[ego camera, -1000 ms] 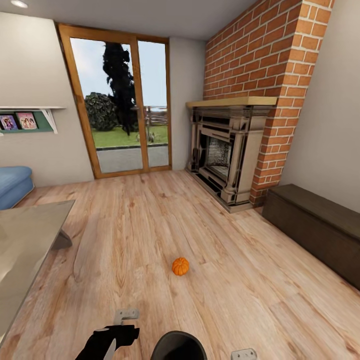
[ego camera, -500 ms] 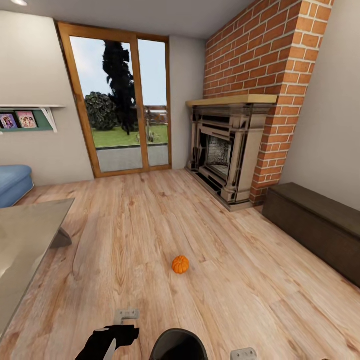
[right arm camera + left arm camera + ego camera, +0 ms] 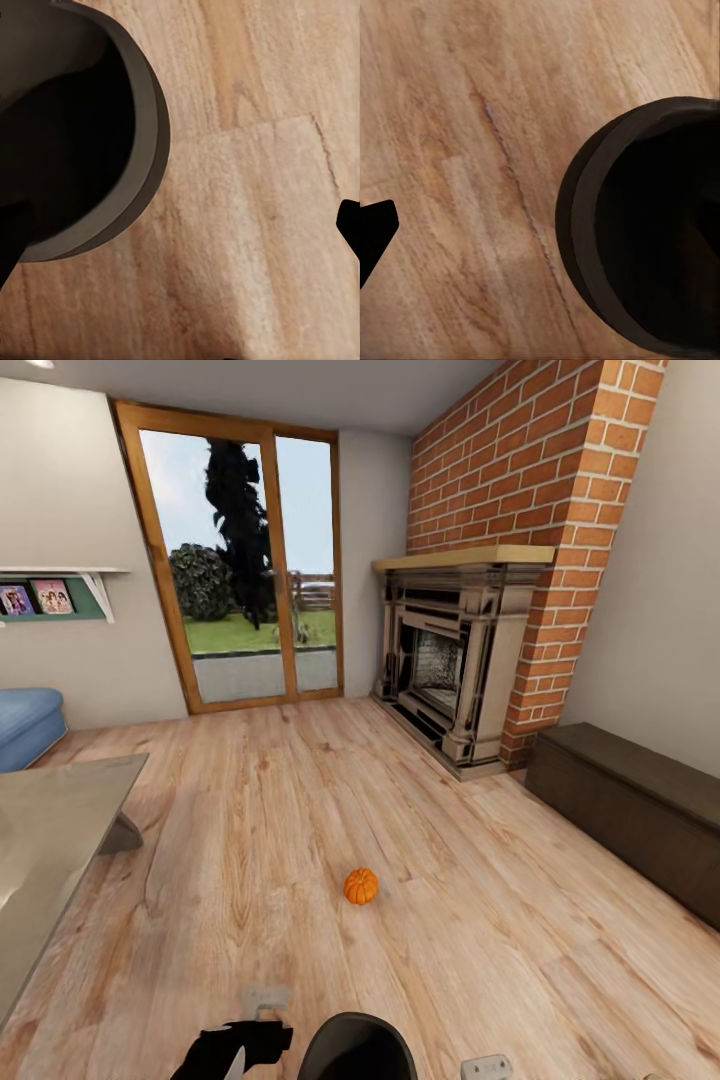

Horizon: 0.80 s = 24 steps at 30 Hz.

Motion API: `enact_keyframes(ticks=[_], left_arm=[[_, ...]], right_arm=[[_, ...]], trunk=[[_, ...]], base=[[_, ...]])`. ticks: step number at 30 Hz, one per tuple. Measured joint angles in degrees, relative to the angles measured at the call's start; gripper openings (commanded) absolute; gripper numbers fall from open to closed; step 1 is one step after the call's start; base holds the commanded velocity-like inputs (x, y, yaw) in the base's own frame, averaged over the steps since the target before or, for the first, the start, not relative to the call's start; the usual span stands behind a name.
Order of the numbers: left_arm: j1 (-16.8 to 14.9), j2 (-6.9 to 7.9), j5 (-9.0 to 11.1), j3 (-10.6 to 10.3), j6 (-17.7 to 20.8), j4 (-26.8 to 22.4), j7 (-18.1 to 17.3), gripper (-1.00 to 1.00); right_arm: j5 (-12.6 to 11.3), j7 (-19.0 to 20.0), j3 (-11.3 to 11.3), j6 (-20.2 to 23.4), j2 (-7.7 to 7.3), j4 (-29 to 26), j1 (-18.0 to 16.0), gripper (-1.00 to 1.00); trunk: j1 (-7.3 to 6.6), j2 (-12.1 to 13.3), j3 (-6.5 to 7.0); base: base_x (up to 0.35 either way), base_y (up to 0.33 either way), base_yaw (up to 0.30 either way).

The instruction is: Place each of the two pumpkins and all three candles from the living room inside a cabinet in the living room (use any cabinet), then make sure every cabinet is closed, and position the cauldron so it is next to a table in the living room.

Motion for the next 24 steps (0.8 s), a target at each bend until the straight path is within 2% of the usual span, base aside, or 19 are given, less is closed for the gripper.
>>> enact_keyframes(ticks=[5,24], left_arm=[[0.0,-0.59,0.1,-2.7,-2.6,1.1,-0.1,1.0],[0.0,-0.65,0.2,-3.2,-3.1,1.2,-0.1,1.0]], right_arm=[[0.0,0.1,0.0,-0.1,0.14,0.0,0.0,1.0],[0.0,-0.1,0.0,-1.9,0.13,0.0,0.0,1.0]], trunk=[[0.0,0.0,0.0],[0.0,0.0,0.0]], base=[[0.0,0.0,0.0],[0.0,0.0,0.0]])
